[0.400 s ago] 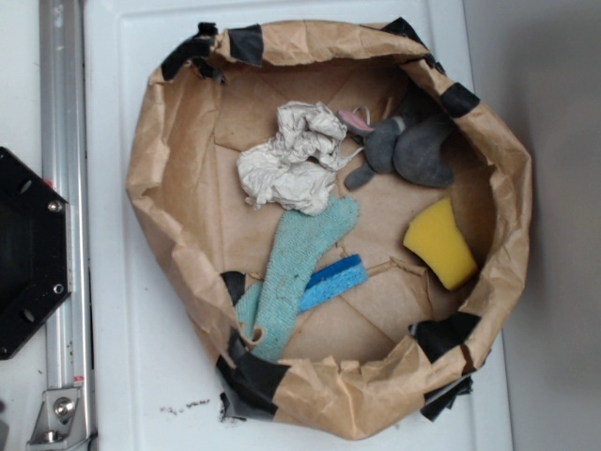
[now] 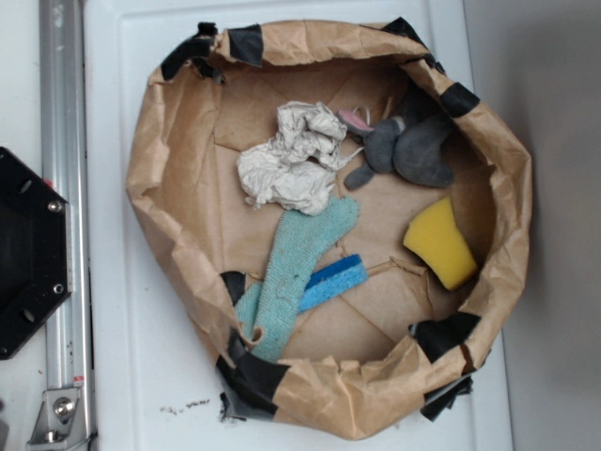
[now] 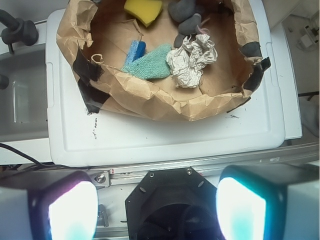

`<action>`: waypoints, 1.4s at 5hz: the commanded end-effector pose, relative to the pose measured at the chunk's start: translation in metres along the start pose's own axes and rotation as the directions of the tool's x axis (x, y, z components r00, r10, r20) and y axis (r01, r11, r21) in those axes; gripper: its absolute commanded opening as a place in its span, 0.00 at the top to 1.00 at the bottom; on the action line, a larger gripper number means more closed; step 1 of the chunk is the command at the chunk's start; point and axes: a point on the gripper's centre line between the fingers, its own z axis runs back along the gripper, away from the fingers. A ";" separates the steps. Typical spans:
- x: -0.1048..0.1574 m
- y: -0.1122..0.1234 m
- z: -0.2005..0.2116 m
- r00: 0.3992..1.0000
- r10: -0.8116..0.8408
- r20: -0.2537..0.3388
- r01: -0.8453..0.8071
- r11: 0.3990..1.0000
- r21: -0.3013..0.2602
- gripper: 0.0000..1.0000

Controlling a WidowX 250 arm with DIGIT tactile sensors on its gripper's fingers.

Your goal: Grab the white paper.

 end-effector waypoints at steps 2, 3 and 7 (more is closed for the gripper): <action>0.126 0.035 -0.109 0.960 -0.263 -0.097 0.274 0.954 0.123 0.00; 0.113 0.063 -0.139 0.942 -0.314 -0.116 0.329 0.934 0.139 0.00; 0.119 0.072 -0.221 0.921 -0.303 -0.246 0.309 0.951 -0.013 0.89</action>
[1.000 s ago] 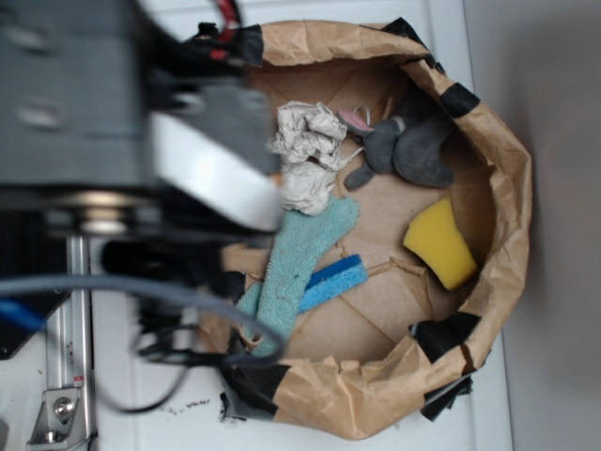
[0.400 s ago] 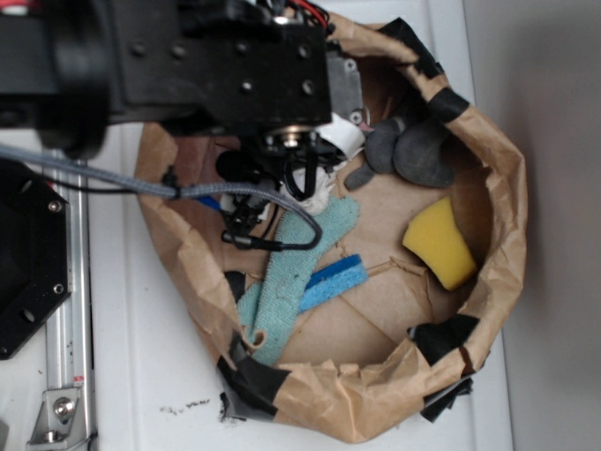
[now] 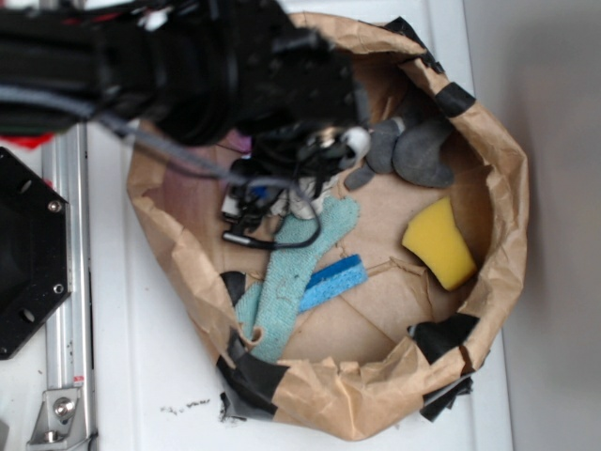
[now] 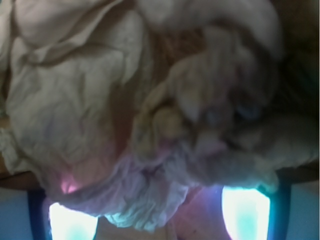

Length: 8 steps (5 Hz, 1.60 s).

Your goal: Grab the white paper.

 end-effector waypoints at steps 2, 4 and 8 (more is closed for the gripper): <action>0.006 0.000 0.031 0.991 0.110 0.076 -0.111 0.994 0.012 1.00; 0.016 -0.027 0.137 0.962 0.161 0.221 -0.141 0.985 -0.103 1.00; -0.002 -0.053 0.170 0.869 0.369 0.331 -0.313 0.926 -0.212 1.00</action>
